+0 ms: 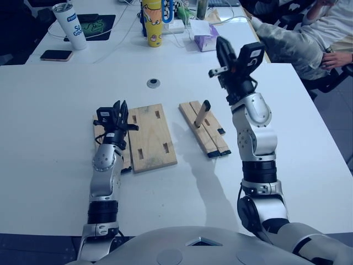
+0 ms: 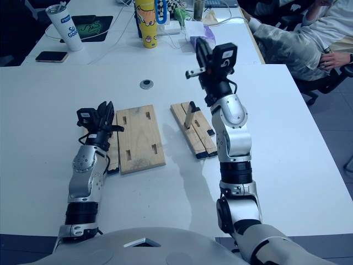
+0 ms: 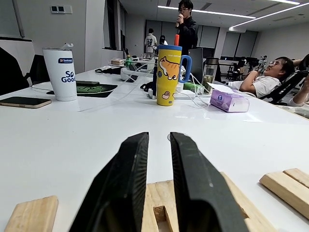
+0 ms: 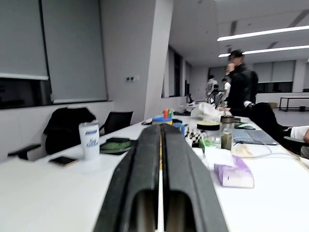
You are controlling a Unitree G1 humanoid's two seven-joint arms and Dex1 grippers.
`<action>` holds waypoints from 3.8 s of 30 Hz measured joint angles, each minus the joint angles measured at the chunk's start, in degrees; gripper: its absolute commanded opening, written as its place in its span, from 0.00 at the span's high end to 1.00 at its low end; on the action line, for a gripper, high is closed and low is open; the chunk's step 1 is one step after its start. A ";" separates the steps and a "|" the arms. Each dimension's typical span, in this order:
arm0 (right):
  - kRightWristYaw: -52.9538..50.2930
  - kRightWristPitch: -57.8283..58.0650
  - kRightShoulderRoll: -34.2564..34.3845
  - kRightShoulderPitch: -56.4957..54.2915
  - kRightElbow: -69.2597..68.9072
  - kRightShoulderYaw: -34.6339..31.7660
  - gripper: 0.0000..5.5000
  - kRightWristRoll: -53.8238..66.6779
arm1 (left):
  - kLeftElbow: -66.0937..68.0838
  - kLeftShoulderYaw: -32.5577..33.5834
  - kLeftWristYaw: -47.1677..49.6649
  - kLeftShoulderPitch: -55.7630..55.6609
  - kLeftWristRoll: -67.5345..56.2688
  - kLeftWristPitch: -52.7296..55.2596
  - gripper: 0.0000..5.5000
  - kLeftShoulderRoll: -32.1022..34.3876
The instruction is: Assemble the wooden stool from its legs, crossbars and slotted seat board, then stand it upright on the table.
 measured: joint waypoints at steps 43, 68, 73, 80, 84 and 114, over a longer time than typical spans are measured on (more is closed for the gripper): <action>22.82 77.85 -28.73 15.97 -21.61 1.46 0.70 20.71 | -7.19 -2.25 7.91 8.93 3.70 -1.99 0.85 -6.17; 16.48 69.68 -28.21 15.30 -19.25 9.56 0.13 16.02 | -8.51 -3.24 9.80 10.18 4.16 -1.90 0.85 -6.56; 15.02 62.22 -26.31 15.13 -17.86 11.29 0.12 13.24 | -8.47 -3.25 9.86 9.83 4.19 -1.99 0.85 -6.54; 15.56 58.89 -24.54 12.92 -13.36 14.13 0.12 11.59 | -8.40 -3.20 9.86 9.52 4.17 -2.03 0.85 -6.50; 15.97 53.06 -24.18 12.66 -8.16 17.45 0.16 7.90 | -8.04 -3.14 9.73 8.83 4.14 -2.01 0.85 -6.35; 13.29 24.06 -14.65 13.87 0.65 16.07 0.62 -3.32 | -1.94 -0.96 -3.14 -0.80 -10.40 12.03 0.68 -3.75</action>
